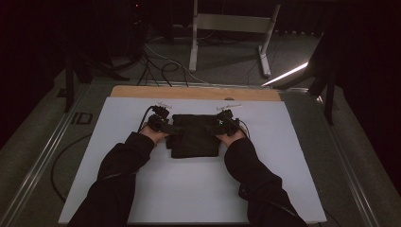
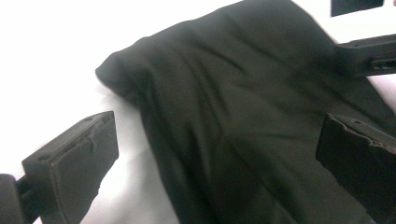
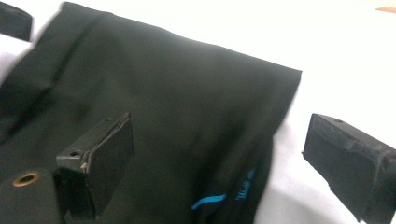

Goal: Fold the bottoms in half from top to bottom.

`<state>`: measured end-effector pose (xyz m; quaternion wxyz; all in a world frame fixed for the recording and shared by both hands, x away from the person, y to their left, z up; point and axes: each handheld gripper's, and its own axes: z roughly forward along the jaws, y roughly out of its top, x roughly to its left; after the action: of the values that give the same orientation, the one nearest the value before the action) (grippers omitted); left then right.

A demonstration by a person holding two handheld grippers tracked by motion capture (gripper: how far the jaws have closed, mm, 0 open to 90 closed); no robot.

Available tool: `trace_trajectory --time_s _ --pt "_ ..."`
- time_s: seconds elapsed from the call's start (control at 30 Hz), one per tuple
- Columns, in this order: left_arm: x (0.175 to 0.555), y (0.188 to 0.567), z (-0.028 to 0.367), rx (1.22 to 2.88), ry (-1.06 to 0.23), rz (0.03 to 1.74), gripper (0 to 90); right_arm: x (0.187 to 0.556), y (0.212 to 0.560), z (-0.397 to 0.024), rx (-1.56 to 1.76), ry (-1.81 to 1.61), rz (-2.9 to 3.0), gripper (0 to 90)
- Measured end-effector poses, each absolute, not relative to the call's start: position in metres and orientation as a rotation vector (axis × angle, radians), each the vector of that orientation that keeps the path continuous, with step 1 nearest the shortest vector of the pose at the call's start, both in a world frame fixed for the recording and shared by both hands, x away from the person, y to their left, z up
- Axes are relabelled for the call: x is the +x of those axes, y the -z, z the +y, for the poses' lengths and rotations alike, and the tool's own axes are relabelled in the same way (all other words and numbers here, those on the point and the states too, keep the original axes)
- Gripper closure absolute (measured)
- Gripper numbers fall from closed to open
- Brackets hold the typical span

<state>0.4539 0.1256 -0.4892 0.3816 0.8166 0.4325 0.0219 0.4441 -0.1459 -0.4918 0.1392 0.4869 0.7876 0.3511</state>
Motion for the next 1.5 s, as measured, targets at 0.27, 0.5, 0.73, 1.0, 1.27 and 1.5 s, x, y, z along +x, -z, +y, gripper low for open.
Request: trace_trajectory --time_s 0.27,0.5,0.73,1.0,1.27,1.5 --pt "0.447 0.475 0.127 2.081 -0.063 1.046 0.0 0.443 0.482 -0.146 1.362 -1.048 2.298 8.5" --pt "0.444 0.467 0.124 2.082 -0.066 0.993 0.0 0.443 0.473 -0.143 1.321 -1.062 2.317 8.6" --pt "0.439 0.452 0.126 2.046 -0.097 0.922 0.0 0.441 0.465 -0.140 1.274 -1.084 2.324 8.6" --pt "0.431 0.443 0.127 2.045 -0.079 0.853 0.0 0.439 0.458 -0.133 1.209 -1.126 2.330 8.6" --pt "0.422 0.436 0.128 2.035 -0.079 0.790 0.0 0.433 0.452 -0.126 1.151 -1.183 2.335 8.7" --pt "0.412 0.429 0.128 2.037 -0.076 0.759 0.0 0.425 0.445 -0.124 1.087 -1.234 2.343 8.8"
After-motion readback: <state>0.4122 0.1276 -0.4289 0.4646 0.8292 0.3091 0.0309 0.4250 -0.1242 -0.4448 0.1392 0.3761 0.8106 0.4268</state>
